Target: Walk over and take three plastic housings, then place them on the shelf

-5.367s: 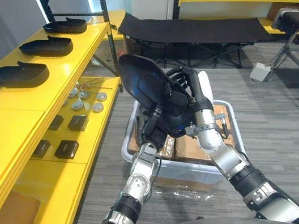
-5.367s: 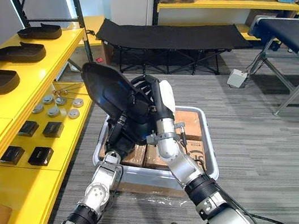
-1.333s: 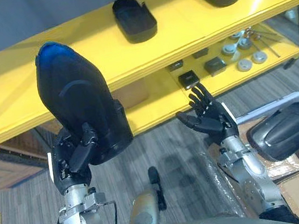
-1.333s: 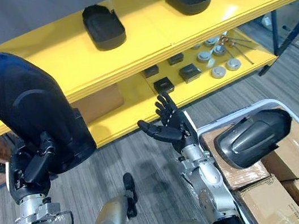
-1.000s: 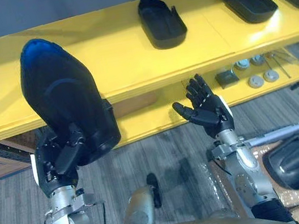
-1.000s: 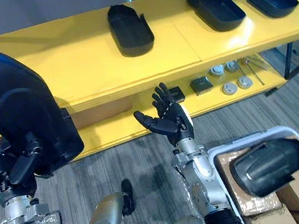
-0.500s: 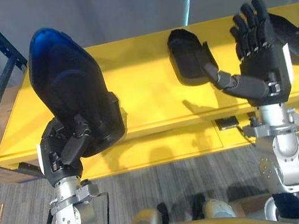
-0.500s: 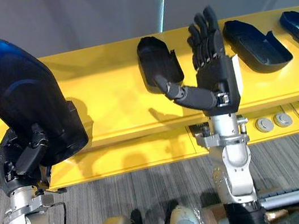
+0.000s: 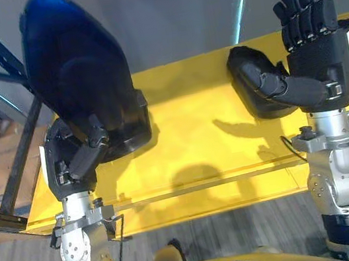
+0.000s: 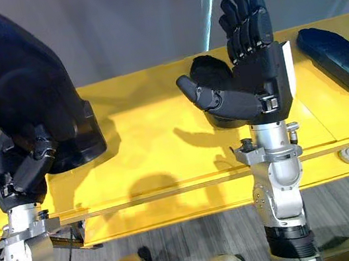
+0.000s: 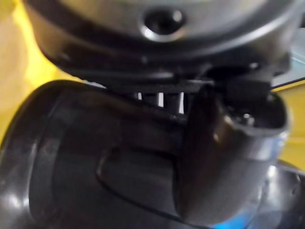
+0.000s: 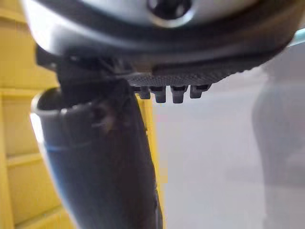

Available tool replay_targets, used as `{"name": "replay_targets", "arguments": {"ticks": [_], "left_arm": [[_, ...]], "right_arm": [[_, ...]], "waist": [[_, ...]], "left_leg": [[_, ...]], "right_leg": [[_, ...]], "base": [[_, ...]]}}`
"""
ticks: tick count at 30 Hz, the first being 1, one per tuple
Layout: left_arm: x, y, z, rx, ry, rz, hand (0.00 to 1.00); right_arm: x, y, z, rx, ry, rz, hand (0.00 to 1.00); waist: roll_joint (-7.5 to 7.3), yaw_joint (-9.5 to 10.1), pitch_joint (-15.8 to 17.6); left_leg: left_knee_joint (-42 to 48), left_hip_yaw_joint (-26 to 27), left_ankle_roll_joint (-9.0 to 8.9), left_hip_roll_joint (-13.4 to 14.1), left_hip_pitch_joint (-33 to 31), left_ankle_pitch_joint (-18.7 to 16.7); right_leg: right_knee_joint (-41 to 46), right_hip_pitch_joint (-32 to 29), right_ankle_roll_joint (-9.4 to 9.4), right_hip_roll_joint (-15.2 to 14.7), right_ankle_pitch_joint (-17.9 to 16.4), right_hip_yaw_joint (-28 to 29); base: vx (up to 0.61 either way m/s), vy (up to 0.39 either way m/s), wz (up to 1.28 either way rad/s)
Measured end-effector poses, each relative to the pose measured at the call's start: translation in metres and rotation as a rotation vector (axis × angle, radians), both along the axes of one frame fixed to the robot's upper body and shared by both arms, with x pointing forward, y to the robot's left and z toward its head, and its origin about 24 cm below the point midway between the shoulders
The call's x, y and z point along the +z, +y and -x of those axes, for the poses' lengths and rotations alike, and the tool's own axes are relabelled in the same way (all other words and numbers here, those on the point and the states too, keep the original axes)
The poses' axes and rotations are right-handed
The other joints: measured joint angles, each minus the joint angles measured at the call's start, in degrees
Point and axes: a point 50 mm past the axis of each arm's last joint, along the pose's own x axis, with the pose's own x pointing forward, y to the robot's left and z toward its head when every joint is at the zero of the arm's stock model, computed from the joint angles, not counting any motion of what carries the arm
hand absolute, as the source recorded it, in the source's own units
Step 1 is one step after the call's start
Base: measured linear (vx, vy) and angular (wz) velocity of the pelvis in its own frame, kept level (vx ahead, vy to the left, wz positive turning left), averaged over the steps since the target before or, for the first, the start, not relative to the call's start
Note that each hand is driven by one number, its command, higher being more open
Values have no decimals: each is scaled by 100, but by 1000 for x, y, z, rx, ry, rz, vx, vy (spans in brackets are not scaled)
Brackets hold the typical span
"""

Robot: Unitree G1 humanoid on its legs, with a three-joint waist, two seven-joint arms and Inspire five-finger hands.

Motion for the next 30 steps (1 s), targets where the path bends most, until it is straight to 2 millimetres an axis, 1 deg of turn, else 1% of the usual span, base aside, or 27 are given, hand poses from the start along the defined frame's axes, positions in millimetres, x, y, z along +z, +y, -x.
{"name": "replay_targets", "arguments": {"ticks": [1,3,6,7,8,10,11,12,15,16,18,19,20,21,25,27,30], "left_arm": [[-2,2,2,-6,22,-7,0],[-6,6,5,-15,47,-8,0],[-11,3,4,-68,87,32,0],[-14,0,3,-113,116,57,0],[-19,-6,1,-161,149,88,0],[-24,-15,-1,-241,184,155,0],[-25,-18,-2,-263,198,173,0],[-27,-24,-3,-303,222,213,0],[-27,-38,-13,-367,267,259,0],[-26,-42,-20,-367,275,263,0],[-23,-43,-28,-351,280,266,0],[-23,-42,-35,-330,285,266,0],[-24,-36,-44,-284,302,260,0],[-25,-33,-48,-257,313,250,0],[-35,-22,-63,-168,377,222,0],[-38,-14,-70,-135,410,205,0],[-35,-11,-80,-133,409,184,0]], "right_arm": [[-2,0,1,-3,9,-10,100],[-5,0,2,-7,14,-23,100],[-5,-3,2,-50,23,-6,100],[-7,-5,1,-64,37,-12,100],[-9,-8,0,-77,51,-16,100],[-10,-9,0,-84,64,-18,100],[-10,-9,-1,-84,68,-17,100],[-11,-9,-1,-83,75,-17,100],[-11,-8,-2,-83,91,11,100],[-12,-8,-3,-79,106,16,100],[-14,-7,-4,-74,124,21,100],[-15,-7,-4,-68,140,28,100],[-18,-5,-5,-48,165,37,100],[-19,-4,-5,-29,170,35,100],[-28,-2,-9,52,215,32,100],[-39,8,-13,142,279,93,100],[-51,19,-17,209,344,140,100]], "waist": [[-18,17,-1],[-46,10,-18],[13,-20,1],[48,-21,3],[106,-33,-2],[144,-81,3],[145,-113,3],[133,-151,5],[93,-159,2],[84,-181,-3],[79,-191,-2],[79,-209,-2],[78,-259,-6],[82,-309,-7],[91,-369,-13],[91,-405,-13],[102,-395,-16]], "left_leg": [[-143,13,31,-42,125,31],[-440,45,13,-68,250,180],[-775,47,-28,-69,263,432],[-934,60,-51,-56,303,516],[-1121,73,-76,-11,367,634],[-1363,138,-133,79,469,757],[-1419,153,-120,108,496,801],[-1543,180,-153,161,556,866],[-1762,317,-193,269,645,1044],[-1808,351,-195,277,660,1074],[-1808,407,-188,278,667,1084],[-1812,435,-187,274,693,1087],[-1829,485,-189,276,741,1093],[-1830,496,-187,277,744,1097],[-1832,525,-189,286,759,1112],[-1832,528,-188,299,738,1130],[-1833,524,-173,305,632,1170]], "right_leg": [[34,11,-15,-1,56,-74],[39,11,-17,-7,55,-107],[-55,-26,9,31,-19,-194],[-115,-22,41,61,-67,-233],[-135,-19,19,123,-80,-248],[-175,-21,19,225,-79,-239],[-175,-23,18,254,-78,-240],[-176,-32,17,314,-75,-226],[-182,-141,34,431,0,-101],[-181,-170,26,442,17,-71],[-183,-204,32,442,43,-14],[-183,-201,34,438,49,12],[-181,-195,35,439,52,69],[-181,-199,38,439,54,80],[-182,-212,27,446,75,108],[-183,-243,18,461,97,118],[-182,-346,12,472,129,130]], "base": [[18,120,3],[-3,26,-2],[-61,-44,4],[-88,-65,1],[-88,-65,0],[-92,-67,-4],[-70,-60,-8],[-43,-42,-10],[-44,-38,-20],[-23,-12,-18],[-16,6,-13],[-26,12,-18],[-39,8,-16],[-39,3,-13],[-34,1,-5],[-47,0,-2],[-46,3,0]]}}
